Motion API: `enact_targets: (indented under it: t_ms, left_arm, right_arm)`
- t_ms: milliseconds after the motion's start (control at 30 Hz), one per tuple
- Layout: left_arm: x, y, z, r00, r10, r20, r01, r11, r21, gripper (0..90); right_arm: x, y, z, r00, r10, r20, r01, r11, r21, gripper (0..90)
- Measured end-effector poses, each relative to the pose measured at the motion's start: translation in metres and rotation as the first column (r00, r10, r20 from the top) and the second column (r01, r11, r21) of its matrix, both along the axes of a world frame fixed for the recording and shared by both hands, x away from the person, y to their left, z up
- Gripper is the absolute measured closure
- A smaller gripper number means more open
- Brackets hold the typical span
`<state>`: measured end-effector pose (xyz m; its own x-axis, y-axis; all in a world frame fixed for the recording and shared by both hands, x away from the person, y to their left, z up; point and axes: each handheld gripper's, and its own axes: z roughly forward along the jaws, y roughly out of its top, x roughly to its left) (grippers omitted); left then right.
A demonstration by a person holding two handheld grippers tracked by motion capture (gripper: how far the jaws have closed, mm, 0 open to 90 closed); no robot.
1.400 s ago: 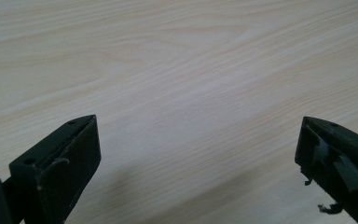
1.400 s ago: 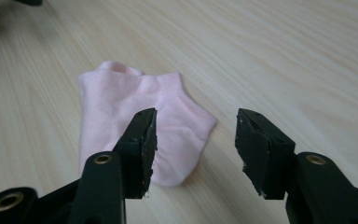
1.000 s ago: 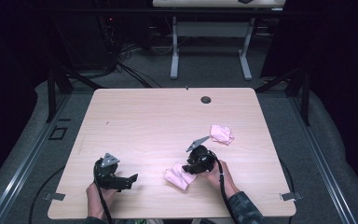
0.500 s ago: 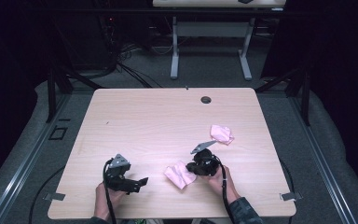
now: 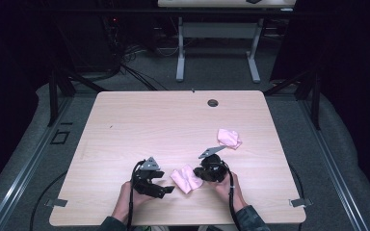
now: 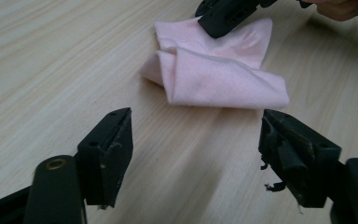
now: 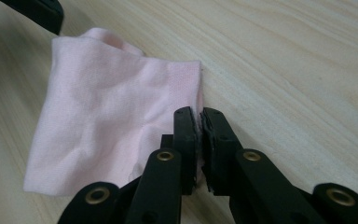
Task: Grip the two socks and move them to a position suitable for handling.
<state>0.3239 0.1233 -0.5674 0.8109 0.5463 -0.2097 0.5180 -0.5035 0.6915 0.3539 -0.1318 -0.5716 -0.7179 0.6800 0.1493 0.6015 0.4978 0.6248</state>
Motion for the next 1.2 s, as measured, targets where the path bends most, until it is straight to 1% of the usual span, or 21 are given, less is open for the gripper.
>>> enact_targets:
  t_ms: [33, 67, 100, 200, 233, 367, 433, 467, 533, 600, 700, 800, 833, 867, 933, 967, 1033, 1067, 1100, 1167, 1200]
  left_arm:
    - [0.0, 0.0, 0.0, 1.0, 0.0, 0.0, 0.0, 1.0, 0.0, 28.1]
    - [0.006, -0.004, -0.003, 0.9998, -0.011, -0.017, 0.011, 0.9999, -0.006, 29.4]
    - [0.008, -0.006, -0.004, 0.9997, -0.012, -0.02, 0.011, 0.9999, -0.013, 30.3]
    - [0.014, -0.01, -0.004, 0.9984, -0.02, -0.052, 0.017, 0.9975, -0.069, 33.9]
    - [0.015, -0.013, -0.003, 0.9982, -0.024, -0.055, 0.02, 0.9973, -0.071, 36.9]
    - [0.017, -0.019, -0.003, 0.9974, -0.001, -0.072, -0.004, 0.9972, -0.075, 62.9]
    - [0.018, -0.021, -0.003, 0.996, 0.036, -0.082, -0.043, 0.9955, -0.085, 77.3]
    - [0.018, -0.021, -0.003, 0.996, 0.036, -0.082, -0.043, 0.9955, -0.085, 83.2]
    - [0.017, -0.019, 0.001, 0.9945, 0.061, -0.086, -0.068, 0.9943, -0.083, 86.5]
    - [0.016, -0.015, 0.008, 0.9918, 0.088, -0.093, -0.094, 0.993, -0.07, 86.9]
    - [0.014, -0.012, 0.025, 0.9891, 0.11, -0.098, -0.118, 0.9897, -0.081, 86.9]
    - [0.015, -0.019, 0.038, 0.9905, 0.096, -0.098, -0.104, 0.9921, -0.071, 86.0]
    - [0.015, -0.019, 0.038, 0.9905, 0.096, -0.098, -0.104, 0.9921, -0.071, 84.7]
    - [0.019, -0.027, 0.04, 0.9914, 0.085, -0.1, -0.091, 0.9942, -0.058, 82.7]
    - [0.024, -0.033, 0.036, 0.9903, 0.08, -0.113, -0.085, 0.9954, -0.043, 71.8]
    - [0.027, -0.035, 0.034, 0.9889, 0.088, -0.119, -0.094, 0.9947, -0.042, 70.4]
    - [0.03, -0.035, 0.031, 0.9876, 0.098, -0.123, -0.103, 0.9939, -0.037, 60.1]
    - [0.032, -0.035, 0.029, 0.9851, 0.114, -0.129, -0.119, 0.9923, -0.034, 59.5]
    - [0.036, -0.033, 0.027, 0.9821, 0.136, -0.13, -0.141, 0.9894, -0.032, 57.8]
    - [0.04, -0.032, 0.026, 0.9764, 0.182, -0.117, -0.182, 0.9832, 0.003, 53.3]
    - [0.042, -0.031, 0.026, 0.9727, 0.199, -0.12, -0.199, 0.9799, 0.008, 51.9]
  right_arm:
    - [0.0, 0.0, 0.0, 1.0, 0.0, 0.002, 0.0, 1.0, 0.0, 84.6]
    - [0.0, 0.0, 0.0, 1.0, 0.0, 0.002, 0.0, 1.0, 0.001, 84.6]
    - [0.0, 0.0, -0.001, 1.0, -0.001, 0.003, 0.001, 1.0, 0.007, 84.7]
    - [-0.001, 0.0, 0.0, 1.0, 0.001, 0.003, -0.001, 1.0, 0.002, 84.7]
    - [-0.001, 0.0, 0.0, 1.0, 0.0, 0.004, 0.0, 1.0, 0.002, 84.7]
    - [-0.001, 0.0, 0.0, 1.0, -0.004, 0.006, 0.004, 1.0, 0.002, 84.7]
    - [-0.004, 0.0, 0.0, 0.9998, -0.017, 0.014, 0.017, 0.9999, 0.002, 84.8]
    - [-0.004, 0.0, 0.0, 0.9998, -0.017, 0.014, 0.017, 0.9999, 0.002, 84.8]
    - [-0.009, -0.001, 0.005, 0.9988, -0.031, 0.037, 0.03, 0.9994, 0.018, 84.9]
    - [-0.014, -0.003, 0.011, 0.9963, -0.054, 0.067, 0.053, 0.9984, 0.018, 84.9]
    - [-0.02, -0.01, 0.021, 0.9906, -0.1, 0.094, 0.096, 0.9946, 0.039, 84.9]
    - [-0.027, -0.017, 0.03, 0.983, -0.143, 0.115, 0.138, 0.989, 0.054, 84.9]
    - [-0.027, -0.017, 0.03, 0.983, -0.143, 0.115, 0.138, 0.989, 0.054, 84.9]
    - [-0.03, -0.022, 0.033, 0.9765, -0.17, 0.132, 0.168, 0.9854, 0.027, 84.9]
    - [-0.03, -0.029, 0.031, 0.9712, -0.198, 0.132, 0.196, 0.9801, 0.027, 84.8]
    - [-0.029, -0.032, 0.028, 0.9698, -0.21, 0.124, 0.21, 0.9776, 0.017, 84.7]
    - [-0.028, -0.036, 0.026, 0.968, -0.222, 0.117, 0.223, 0.9747, 0.003, 84.7]
    - [-0.024, -0.043, 0.019, 0.9666, -0.235, 0.102, 0.239, 0.9708, -0.023, 84.4]
    - [-0.023, -0.045, 0.017, 0.965, -0.243, 0.099, 0.247, 0.9685, -0.032, 84.1]
    - [-0.021, -0.05, 0.012, 0.9646, -0.248, 0.09, 0.252, 0.967, -0.038, 83.5]
    - [-0.02, -0.051, 0.011, 0.9648, -0.249, 0.085, 0.253, 0.9663, -0.045, 82.9]
